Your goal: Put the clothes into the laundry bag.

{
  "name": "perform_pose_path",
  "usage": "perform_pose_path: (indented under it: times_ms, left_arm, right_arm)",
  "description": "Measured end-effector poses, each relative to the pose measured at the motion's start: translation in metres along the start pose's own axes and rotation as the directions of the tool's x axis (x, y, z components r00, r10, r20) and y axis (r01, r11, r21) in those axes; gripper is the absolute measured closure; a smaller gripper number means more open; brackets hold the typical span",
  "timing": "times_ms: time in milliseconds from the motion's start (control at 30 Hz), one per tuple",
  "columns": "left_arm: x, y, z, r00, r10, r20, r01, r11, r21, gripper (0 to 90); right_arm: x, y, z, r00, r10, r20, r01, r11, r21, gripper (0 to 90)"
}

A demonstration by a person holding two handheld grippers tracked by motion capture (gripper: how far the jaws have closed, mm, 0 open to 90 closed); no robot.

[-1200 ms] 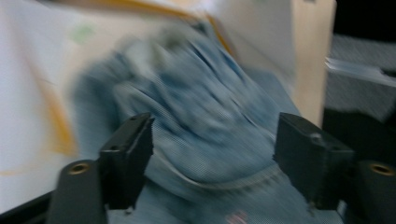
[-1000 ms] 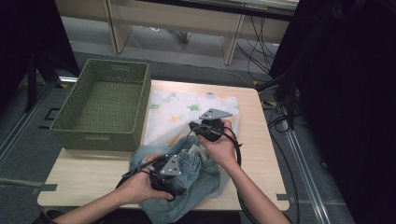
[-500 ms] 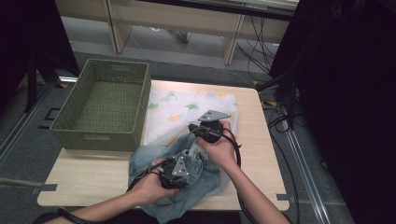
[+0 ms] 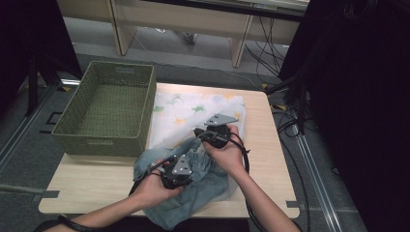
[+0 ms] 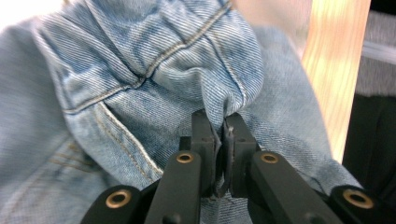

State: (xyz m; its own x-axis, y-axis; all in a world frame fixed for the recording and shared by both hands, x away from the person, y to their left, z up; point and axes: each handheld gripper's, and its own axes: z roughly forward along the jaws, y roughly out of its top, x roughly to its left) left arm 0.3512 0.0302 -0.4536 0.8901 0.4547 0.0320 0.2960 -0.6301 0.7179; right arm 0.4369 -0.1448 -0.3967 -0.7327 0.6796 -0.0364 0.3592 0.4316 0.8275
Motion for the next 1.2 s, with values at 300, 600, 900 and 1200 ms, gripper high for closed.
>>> perform_pose_path:
  times_ms: [300,600,900,1200]
  left_arm:
    - [0.016,0.016,-0.027,0.998,-0.029,-0.057,0.024,0.9954,-0.093,84.6]
    - [0.031,0.032,-0.044,0.9917,-0.037,-0.123,0.02,0.9913,-0.13,84.6]
    - [0.051,0.03,-0.026,0.9779,-0.061,-0.2,0.041,0.9939,-0.103,84.4]
    - [0.063,0.023,0.005,0.9645,-0.039,-0.261,0.027,0.9983,-0.052,84.0]
  right_arm:
    - [0.002,0.008,-0.007,1.0,-0.006,-0.005,0.006,1.0,-0.027,90.0]
    - [0.009,0.018,-0.015,0.9998,-0.019,-0.009,0.018,0.998,-0.06,90.0]
    - [0.014,0.023,-0.02,0.9995,-0.029,-0.013,0.028,0.997,-0.066,90.0]
    - [0.012,0.017,-0.014,1.0,-0.005,-0.008,0.005,1.0,-0.03,90.0]
